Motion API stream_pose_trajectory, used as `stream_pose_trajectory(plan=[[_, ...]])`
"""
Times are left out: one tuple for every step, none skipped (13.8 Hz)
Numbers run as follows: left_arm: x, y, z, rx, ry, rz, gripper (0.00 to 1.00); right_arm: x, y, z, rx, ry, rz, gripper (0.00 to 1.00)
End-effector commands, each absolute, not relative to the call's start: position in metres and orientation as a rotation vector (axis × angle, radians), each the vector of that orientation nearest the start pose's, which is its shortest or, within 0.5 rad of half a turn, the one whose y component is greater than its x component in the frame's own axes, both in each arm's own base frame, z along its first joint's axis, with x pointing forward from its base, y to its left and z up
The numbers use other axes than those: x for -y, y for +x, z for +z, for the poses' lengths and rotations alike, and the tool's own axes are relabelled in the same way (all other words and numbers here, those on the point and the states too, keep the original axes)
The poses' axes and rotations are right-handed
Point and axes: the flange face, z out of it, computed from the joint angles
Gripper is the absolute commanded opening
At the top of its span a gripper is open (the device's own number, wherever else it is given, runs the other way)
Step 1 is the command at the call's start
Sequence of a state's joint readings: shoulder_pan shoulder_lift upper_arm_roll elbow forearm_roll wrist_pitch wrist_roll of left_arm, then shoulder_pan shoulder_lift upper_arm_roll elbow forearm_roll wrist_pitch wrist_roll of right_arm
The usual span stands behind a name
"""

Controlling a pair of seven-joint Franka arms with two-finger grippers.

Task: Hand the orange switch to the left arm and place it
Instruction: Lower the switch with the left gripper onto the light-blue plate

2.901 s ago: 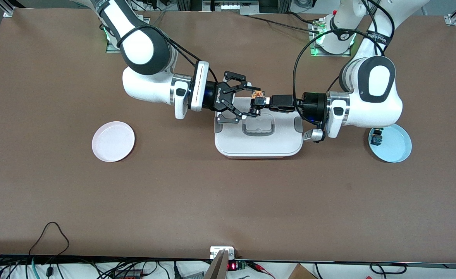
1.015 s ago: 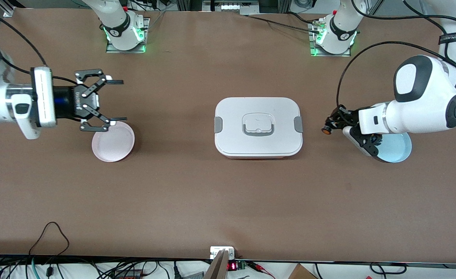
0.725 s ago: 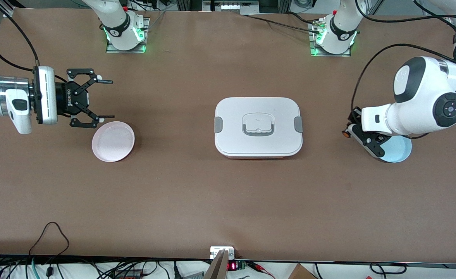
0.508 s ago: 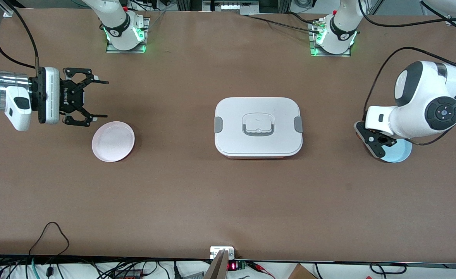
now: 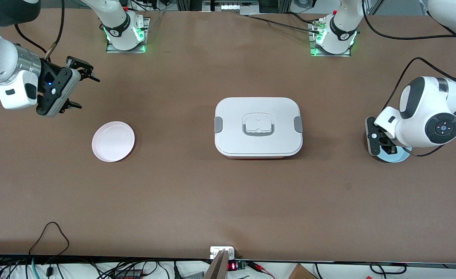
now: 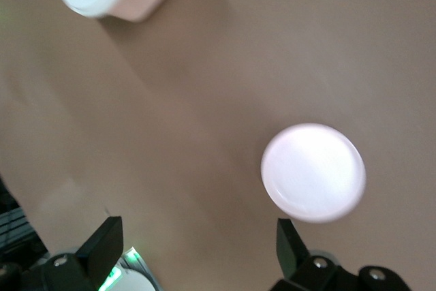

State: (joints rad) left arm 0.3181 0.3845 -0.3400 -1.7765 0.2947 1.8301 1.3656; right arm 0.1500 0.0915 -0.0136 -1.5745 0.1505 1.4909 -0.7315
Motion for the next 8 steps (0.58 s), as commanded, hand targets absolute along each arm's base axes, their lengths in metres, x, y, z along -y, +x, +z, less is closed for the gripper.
stream_pose_trajectory(plan=[[-0.085,0.615,0.309,-2.349,-2.182,0.46,0.16,-0.084,0.561,0.567,1.214,-2.791,0.239,1.0],[-0.099,0.617,0.3,-2.404,-2.135,0.421,0.16,-0.081,0.563,0.566,1.182,-2.817,0.246,1.0],[-0.112,0.614,0.291,-2.435,-2.113,0.401,0.16,-0.076,0.564,0.567,1.074,-2.881,0.239,1.0],[-0.131,0.606,0.281,-2.428,-2.132,0.389,0.16,-0.07,0.564,0.571,0.955,-2.956,0.238,1.0],[-0.15,0.595,0.269,-2.41,-2.131,0.396,0.16,-0.068,0.564,0.572,0.892,-3.018,0.247,1.0],[-0.163,0.589,0.265,-2.395,-2.119,0.397,0.16,-0.067,0.565,0.573,0.828,-3.057,0.234,1.0],[-0.172,0.585,0.261,-2.391,-2.129,0.392,0.16,-0.065,0.569,0.577,0.75,-3.089,0.175,1.0],[-0.182,0.582,0.254,-2.385,-2.146,0.379,0.16,-0.058,0.572,0.581,0.667,-3.116,0.124,1.0]])
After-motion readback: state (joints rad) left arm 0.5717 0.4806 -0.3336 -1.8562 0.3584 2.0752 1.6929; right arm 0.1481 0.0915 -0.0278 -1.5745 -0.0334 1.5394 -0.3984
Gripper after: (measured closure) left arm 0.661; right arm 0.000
